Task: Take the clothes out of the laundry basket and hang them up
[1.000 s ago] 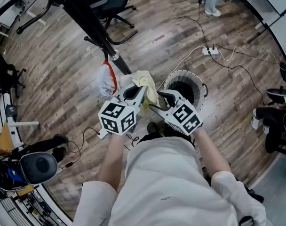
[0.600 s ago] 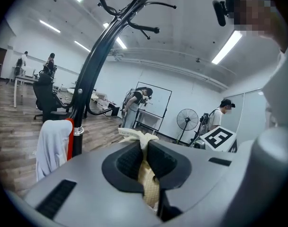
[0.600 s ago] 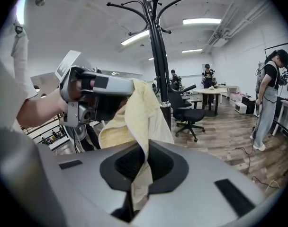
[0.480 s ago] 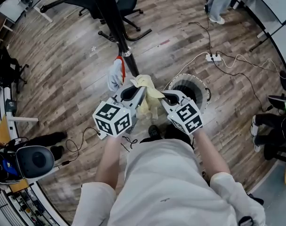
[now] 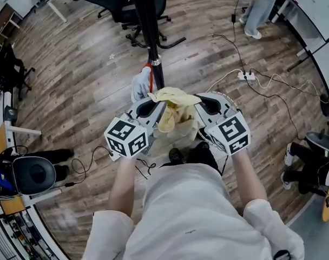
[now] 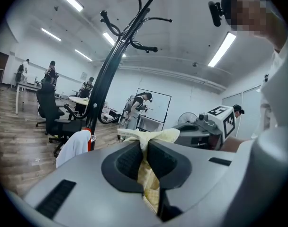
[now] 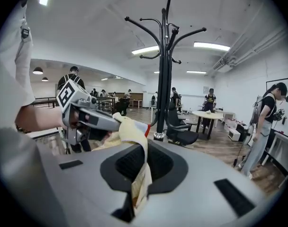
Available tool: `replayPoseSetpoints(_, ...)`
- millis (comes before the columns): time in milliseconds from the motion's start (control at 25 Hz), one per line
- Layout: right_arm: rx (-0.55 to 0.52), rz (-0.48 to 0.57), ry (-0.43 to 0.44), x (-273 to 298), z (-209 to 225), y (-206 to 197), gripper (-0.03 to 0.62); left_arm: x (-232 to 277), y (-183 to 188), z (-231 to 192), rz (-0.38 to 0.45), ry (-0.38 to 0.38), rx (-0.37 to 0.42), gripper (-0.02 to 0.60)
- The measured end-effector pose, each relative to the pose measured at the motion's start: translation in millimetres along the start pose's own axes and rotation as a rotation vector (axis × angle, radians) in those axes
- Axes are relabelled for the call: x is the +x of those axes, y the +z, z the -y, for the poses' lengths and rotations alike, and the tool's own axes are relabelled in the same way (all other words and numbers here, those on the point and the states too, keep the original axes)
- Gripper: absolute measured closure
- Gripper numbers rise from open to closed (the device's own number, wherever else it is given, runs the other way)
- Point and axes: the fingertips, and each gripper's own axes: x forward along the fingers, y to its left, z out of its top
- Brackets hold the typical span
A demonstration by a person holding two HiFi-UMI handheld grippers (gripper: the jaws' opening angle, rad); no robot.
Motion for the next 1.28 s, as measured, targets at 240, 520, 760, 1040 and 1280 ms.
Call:
replayPoseSetpoints(240, -0.067, 0.041, -0.029, -2.7, 13.4, 44.5, 0.585, 1.5, 11.3, 0.5, 0.031, 0.004, 0.025, 0.546)
replayPoseSetpoints(520, -0.128, 0.085, -0.052, -9.7, 21.2, 80.3, 0.585, 1.6, 29.8, 10.7, 0.08, -0.025, 0.073, 0.537)
replayPoseSetpoints(760, -0.156, 0.133, -0.079, -19.2, 32.4, 106.0, 0.585, 6.0, 38.1, 19.8, 0.068, -0.044, 0.129, 0.426)
replayPoseSetpoints(1040, -0.182, 0.177, -0.112, -29.4, 40.8, 134.0, 0.585, 20.4, 24.4, 46.6, 0.001, -0.108, 0.178, 0.342)
replayPoseSetpoints(1280, -0.214, 0.165, -0.124, -27.5, 38.0, 142.5, 0.585, 35.2, 26.4, 76.1, 0.017, -0.17, 0.194, 0.331)
